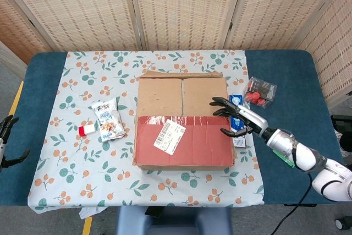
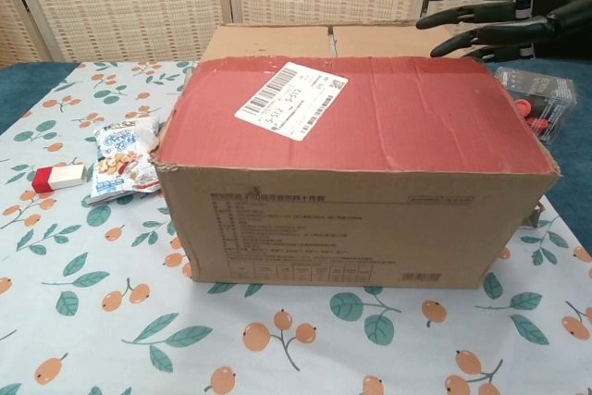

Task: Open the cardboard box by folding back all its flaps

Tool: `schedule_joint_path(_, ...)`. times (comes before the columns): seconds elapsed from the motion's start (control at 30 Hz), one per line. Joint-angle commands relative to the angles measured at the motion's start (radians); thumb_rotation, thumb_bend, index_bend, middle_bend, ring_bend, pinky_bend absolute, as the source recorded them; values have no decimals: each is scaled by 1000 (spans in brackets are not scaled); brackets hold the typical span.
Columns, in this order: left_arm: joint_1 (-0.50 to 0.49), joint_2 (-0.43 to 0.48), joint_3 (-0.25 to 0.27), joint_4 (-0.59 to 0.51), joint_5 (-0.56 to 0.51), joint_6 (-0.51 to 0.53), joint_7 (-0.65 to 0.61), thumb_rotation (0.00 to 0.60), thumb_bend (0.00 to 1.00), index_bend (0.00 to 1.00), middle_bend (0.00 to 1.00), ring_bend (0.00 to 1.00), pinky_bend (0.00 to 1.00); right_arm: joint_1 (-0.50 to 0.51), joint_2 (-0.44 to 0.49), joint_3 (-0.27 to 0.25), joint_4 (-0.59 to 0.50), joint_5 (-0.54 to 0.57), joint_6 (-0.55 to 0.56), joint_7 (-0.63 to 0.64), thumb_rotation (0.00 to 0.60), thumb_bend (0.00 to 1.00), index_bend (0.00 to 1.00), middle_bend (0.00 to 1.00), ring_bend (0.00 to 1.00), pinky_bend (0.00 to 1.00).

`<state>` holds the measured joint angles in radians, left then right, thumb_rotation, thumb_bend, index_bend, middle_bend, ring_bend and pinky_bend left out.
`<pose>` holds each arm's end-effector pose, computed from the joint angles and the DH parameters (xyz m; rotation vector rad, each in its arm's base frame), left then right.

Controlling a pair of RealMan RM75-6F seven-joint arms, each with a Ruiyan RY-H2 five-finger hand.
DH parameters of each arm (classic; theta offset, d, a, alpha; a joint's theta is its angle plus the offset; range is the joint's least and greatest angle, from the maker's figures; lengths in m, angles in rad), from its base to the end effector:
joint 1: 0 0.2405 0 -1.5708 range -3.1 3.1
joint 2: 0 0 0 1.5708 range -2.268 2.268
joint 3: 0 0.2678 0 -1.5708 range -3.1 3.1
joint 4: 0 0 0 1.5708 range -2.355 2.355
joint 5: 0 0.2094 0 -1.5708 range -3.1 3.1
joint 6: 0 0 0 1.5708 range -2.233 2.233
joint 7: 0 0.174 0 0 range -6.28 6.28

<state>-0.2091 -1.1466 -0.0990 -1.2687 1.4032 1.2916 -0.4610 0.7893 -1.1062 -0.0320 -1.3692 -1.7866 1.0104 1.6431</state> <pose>-0.3804 0.2725 0.1928 -1.2830 -1.0776 -0.9883 -0.1887 -0.3807 0.0997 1.6078 -2.1654 1.4405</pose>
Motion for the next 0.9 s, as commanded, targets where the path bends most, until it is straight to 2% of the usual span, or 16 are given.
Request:
schedule_joint_path(0.03,0,-1,0,-3,0,1,9,600,367,0,0,2,0,-3,19,-24,-22,-15,25,9,600,425,2,120,202,227)
schedule_joint_path(0.2,3,1,2,-15,6,14,33,600,367,0,0,2,0,-18,77,-51,-77,-39,97,-4,600,426,0,99,182,228)
schedule_joint_path(0.3,5,3,3,-26,10,22,44,600,367,0,0,2,0,-48,107,-47,-126,-31,163,-56,600,426,0,103,181,228)
schedule_joint_path(0.43,8,4,4,-37,16,34,62,600,366,0,0,1,0,-87,191,-59,-247,-53,243,-146,600,425,0,106,181,229)
schedule_joint_path(0.57,9,4,-1,-40,5,33,70,600,367,0,0,2,0,-145,259,-61,-389,-56,319,-295,600,426,0,117,192,245)
schedule_joint_path(0.73,11,8,-1,-44,7,36,68,600,367,0,0,2,0,-205,376,-114,-575,-130,365,-405,600,426,0,116,192,251)
schedule_joint_path(0.9,15,9,-2,-58,6,46,96,600,367,0,0,2,0,-275,425,-184,-646,-230,396,-491,600,426,0,111,192,252)
